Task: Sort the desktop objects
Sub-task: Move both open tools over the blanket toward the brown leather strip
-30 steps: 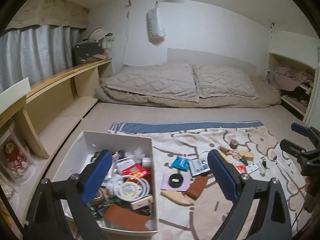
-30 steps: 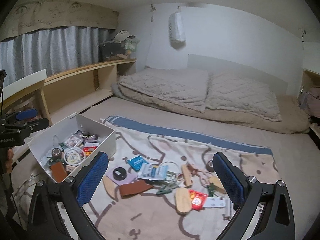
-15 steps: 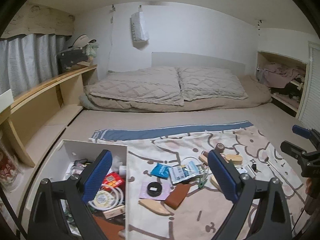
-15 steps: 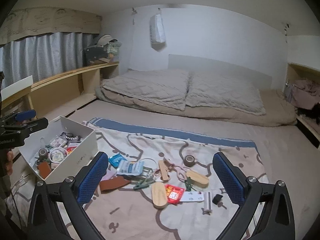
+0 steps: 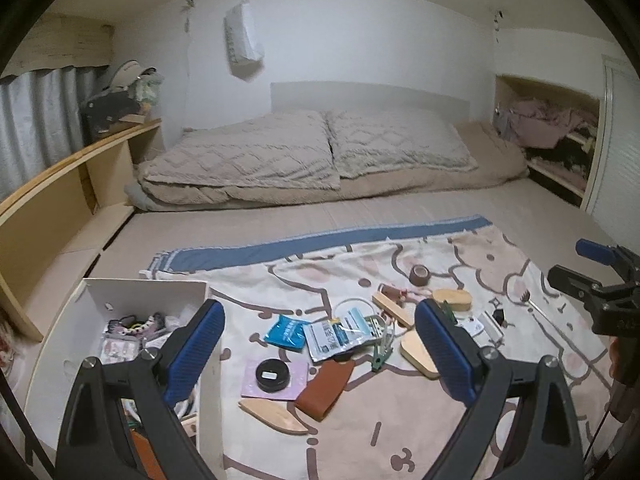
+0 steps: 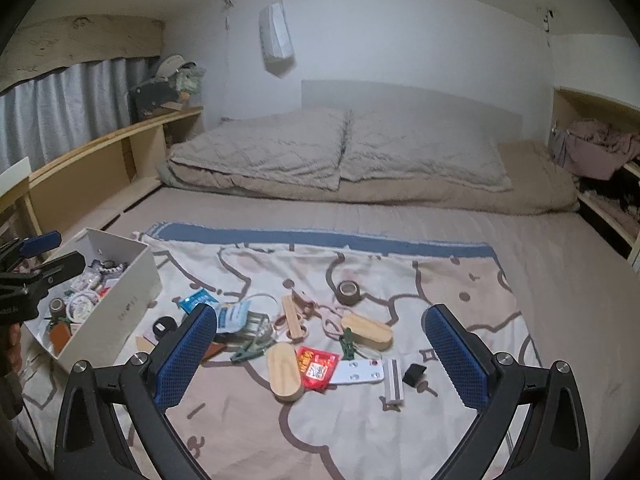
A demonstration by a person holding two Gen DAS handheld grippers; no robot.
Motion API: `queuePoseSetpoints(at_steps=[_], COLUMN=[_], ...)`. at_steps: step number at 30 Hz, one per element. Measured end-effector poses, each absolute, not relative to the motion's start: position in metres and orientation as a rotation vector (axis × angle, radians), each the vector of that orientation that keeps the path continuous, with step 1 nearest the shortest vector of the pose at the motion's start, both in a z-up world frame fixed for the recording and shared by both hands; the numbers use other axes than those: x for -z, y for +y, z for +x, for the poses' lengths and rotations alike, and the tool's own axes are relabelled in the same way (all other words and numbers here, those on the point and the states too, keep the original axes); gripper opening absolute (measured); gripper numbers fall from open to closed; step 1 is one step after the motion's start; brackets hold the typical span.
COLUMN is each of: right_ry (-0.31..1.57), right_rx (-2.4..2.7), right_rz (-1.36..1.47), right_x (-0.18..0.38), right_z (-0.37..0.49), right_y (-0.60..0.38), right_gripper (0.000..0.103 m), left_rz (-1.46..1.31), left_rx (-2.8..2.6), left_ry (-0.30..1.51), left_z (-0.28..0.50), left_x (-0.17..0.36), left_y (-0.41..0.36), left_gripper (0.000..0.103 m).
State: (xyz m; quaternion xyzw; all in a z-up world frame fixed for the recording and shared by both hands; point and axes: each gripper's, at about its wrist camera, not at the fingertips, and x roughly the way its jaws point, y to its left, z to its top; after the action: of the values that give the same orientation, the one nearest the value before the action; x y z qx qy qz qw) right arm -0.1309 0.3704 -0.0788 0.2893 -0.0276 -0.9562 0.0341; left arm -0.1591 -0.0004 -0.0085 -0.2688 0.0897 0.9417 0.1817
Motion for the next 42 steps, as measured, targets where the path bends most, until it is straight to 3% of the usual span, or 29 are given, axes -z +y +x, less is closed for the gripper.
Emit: queuePoseSetpoints(at_steps=[8,16,22,25,27,29,32,35,42], right_ry=[-0.081,-0.156,-0.210,-0.193,-0.203,-0.243,-0.265,-0.284,-0.349], right_rx=[2.896,2.826,2.787,2.766,2.738,2.692,2.661,2.634,2.584], right_rz=[1.021,1.131,1.250,1.292,1.345,1.377,1.439,1.475,1.502], right_x=[0.108,0.129,0.149,0.159,0.168,0.179,0.192,0.204,0.221], right_z=[-0.150,-0.174,-0.197,-0.208,-0.217,-0.225,-0.235,-0.245,-0.266], right_y=[0.368,0.362,0.357,0.353,0.351,0.351,0.350,0.347,0.335], right_gripper=[0.103,0.103,0.103,0.084,0.078,0.056,0.038,0.026,0.014], left_rz=[-0.817,-0.925,-1.021,-1.067,-1.100,-1.131,-1.180,-1.224,-1.305], left_rx=[-2.608,-2.550,-2.513,-2.496,-2.486,-2.475,-2.464,-2.453,-2.423], left_ry=[0.340,0.394,0.399,0.413,0.413,0.408,0.412,0.424,0.441], left_z=[-0.174,-0.190,-0.205,-0.213,-0.219,-0.224,-0.232,-0.240,-0.249], left_x=[0.039,0.071,0.097,0.111,0.119,0.127,0.140,0.154,0.179], left_y=[0.023,0.036,0.042,0.044,0.044,0.043,0.043,0.042,0.038], left_gripper=[0.087,0.064,0.055,0.053,0.052,0.049,0.046,0.044,0.043])
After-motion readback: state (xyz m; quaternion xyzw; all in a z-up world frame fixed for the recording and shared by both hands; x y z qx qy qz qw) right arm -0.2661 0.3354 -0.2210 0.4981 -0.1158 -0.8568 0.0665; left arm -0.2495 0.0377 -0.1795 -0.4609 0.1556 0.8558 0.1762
